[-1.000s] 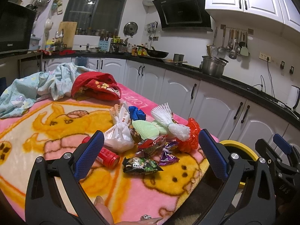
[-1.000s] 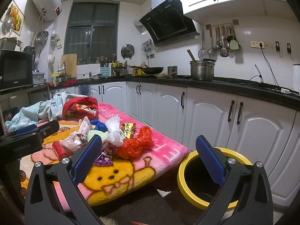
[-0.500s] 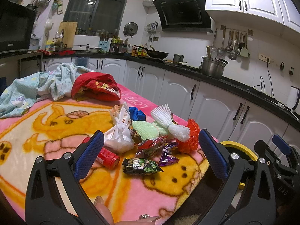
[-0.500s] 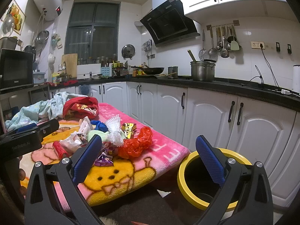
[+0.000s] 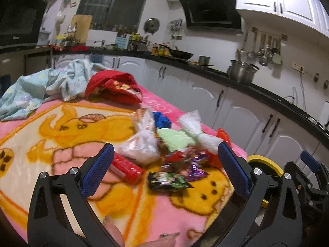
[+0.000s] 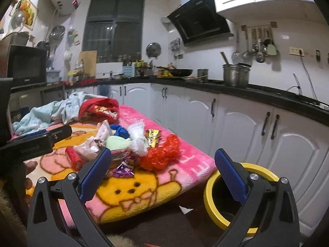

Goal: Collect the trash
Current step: 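Grasp the white mesh net with the right tool while the left tool grasps the white plastic bag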

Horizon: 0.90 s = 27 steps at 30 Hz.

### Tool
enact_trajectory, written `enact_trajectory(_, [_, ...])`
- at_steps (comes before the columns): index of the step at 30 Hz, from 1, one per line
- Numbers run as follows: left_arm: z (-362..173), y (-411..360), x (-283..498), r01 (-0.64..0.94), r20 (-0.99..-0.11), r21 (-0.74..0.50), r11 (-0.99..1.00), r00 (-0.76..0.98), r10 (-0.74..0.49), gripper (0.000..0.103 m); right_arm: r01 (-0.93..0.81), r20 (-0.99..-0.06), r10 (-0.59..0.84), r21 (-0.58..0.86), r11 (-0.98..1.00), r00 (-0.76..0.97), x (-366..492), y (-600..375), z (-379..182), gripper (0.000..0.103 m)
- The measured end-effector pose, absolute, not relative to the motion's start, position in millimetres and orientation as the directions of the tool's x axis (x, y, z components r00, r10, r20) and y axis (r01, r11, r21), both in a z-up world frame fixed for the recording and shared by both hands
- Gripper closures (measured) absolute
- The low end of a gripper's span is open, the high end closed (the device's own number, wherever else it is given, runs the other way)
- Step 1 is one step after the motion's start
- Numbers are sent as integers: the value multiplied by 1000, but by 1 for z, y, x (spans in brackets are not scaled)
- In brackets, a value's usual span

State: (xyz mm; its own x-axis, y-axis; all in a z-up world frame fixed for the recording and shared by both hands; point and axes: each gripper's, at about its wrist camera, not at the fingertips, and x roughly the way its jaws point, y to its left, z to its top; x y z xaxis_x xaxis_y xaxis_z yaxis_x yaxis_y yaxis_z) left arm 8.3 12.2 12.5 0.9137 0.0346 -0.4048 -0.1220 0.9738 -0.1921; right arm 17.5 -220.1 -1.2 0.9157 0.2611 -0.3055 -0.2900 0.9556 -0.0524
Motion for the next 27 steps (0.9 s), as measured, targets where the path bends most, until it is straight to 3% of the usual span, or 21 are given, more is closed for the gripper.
enact_trajectory(13, [2, 66, 29, -141, -442, -199, 970, 896, 39, 11, -357, -375, 298, -98, 929, 878, 59, -192, 0, 6])
enact_trajectory(19, [-2, 80, 60, -111, -520, -180, 977, 854, 1, 11, -393, -428, 313, -113, 912, 848, 89, -178, -3, 6])
enact_trajectory(22, [-12, 90, 88, -107, -603, -212, 971, 797, -44, 11, -426, -473, 319, -137, 894, 821, 107, -167, -8, 7])
enact_trajectory(24, [-18, 97, 100, -116, -637, -231, 966, 768, -60, 11, -443, -505, 322, -139, 886, 801, 119, -160, -12, 18])
enact_trajectory(27, [-25, 108, 117, -131, -667, -265, 955, 740, -84, 11, -469, -559, 327, -127, 874, 762, 138, -153, -19, 26])
